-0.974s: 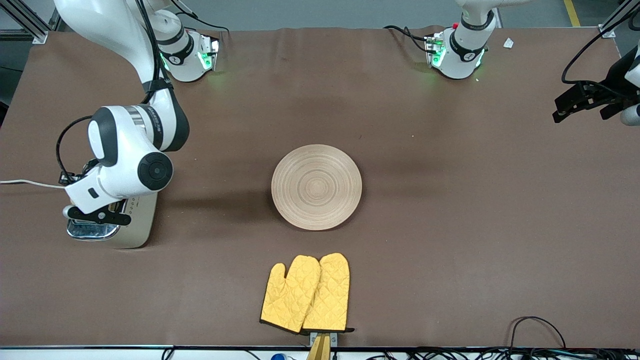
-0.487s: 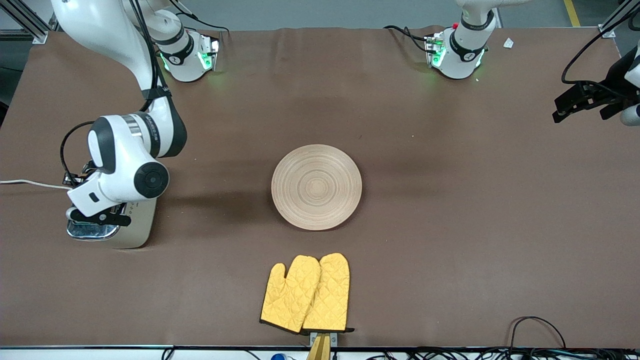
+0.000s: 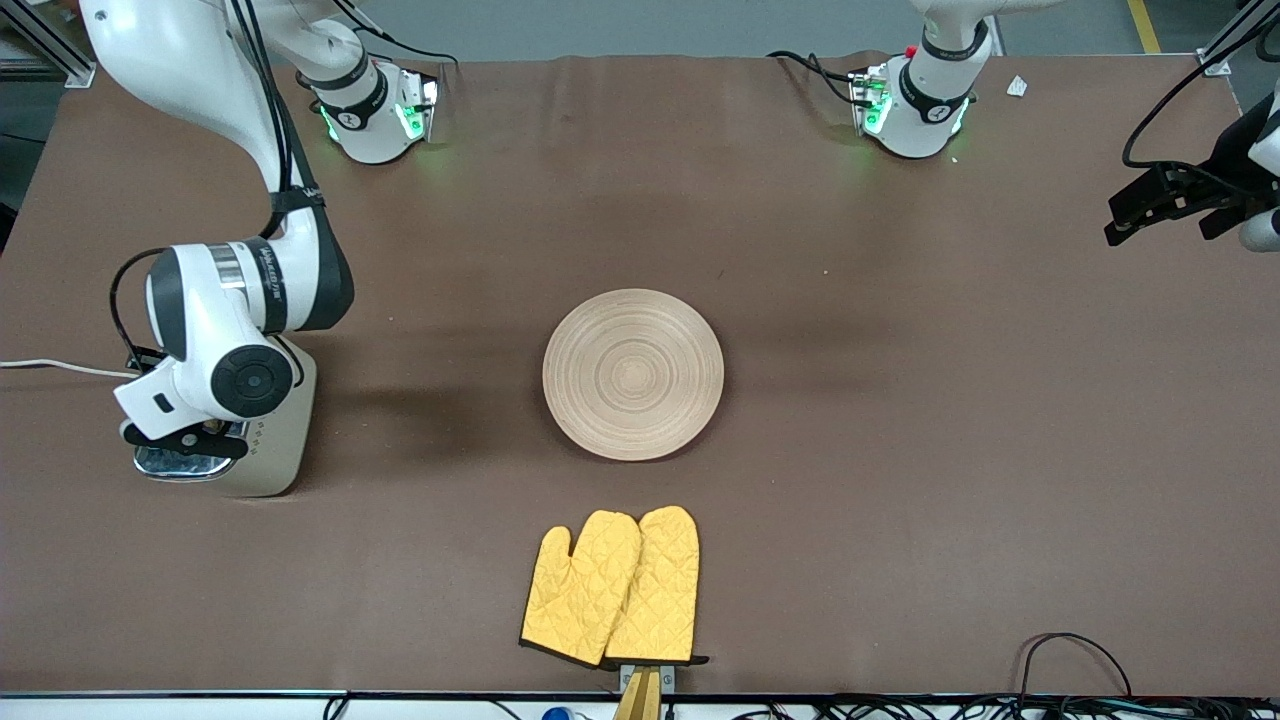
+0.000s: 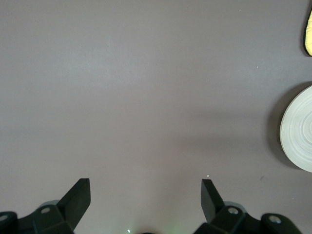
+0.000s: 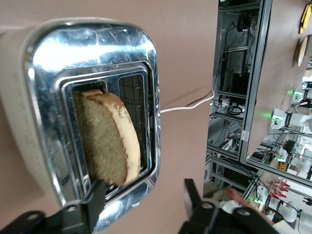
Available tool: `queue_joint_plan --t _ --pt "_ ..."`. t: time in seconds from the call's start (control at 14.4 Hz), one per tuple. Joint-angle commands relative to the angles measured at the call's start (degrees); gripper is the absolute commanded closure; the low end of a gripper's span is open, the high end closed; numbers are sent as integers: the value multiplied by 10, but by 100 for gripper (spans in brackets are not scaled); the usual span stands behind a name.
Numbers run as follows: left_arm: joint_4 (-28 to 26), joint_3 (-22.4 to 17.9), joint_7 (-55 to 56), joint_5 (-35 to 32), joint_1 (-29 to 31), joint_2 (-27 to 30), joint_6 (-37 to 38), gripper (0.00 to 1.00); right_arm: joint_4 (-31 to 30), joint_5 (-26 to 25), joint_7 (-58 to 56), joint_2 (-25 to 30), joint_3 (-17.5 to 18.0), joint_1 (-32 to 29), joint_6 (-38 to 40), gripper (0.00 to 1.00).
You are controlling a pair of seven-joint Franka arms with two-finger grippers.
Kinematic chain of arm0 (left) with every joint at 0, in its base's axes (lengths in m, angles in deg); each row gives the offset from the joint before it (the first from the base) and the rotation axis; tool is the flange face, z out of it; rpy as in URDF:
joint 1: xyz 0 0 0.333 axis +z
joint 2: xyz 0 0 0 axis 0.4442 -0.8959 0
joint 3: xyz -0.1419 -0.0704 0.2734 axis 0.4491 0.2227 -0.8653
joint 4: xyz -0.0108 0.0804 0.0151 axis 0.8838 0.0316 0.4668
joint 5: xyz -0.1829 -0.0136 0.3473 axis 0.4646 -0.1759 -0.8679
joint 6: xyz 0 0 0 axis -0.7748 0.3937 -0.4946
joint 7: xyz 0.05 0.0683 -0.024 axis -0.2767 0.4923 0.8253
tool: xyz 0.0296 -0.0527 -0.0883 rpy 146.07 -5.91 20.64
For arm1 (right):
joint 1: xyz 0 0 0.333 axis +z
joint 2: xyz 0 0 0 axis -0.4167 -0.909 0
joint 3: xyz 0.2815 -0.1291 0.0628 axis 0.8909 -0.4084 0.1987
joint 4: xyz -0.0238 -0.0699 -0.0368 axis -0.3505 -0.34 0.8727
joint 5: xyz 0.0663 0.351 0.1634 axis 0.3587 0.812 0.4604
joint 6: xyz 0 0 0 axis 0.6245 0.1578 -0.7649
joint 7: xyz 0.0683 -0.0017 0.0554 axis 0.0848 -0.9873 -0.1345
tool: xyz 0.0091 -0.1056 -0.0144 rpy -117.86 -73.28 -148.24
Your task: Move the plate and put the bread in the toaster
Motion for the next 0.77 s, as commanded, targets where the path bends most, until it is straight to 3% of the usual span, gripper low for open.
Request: queue_joint_plan --t 0.0,0.21,0.42,0.56,0.7 --pt "-3 0 -14 8 3 4 -5 0 109 84 -38 19 6 4 83 0" --pt "-3 0 -14 8 3 4 -5 0 174 192 -37 53 1 -1 133 0" --pt "-2 -1 -14 8 3 6 -3 0 169 287 -45 114 2 -45 112 0" --pt "-2 -1 -15 8 3 7 -3 0 130 297 -64 165 2 -53 110 0" --pt "-3 -1 -24 8 3 9 -3 0 51 304 -68 233 1 -66 76 0"
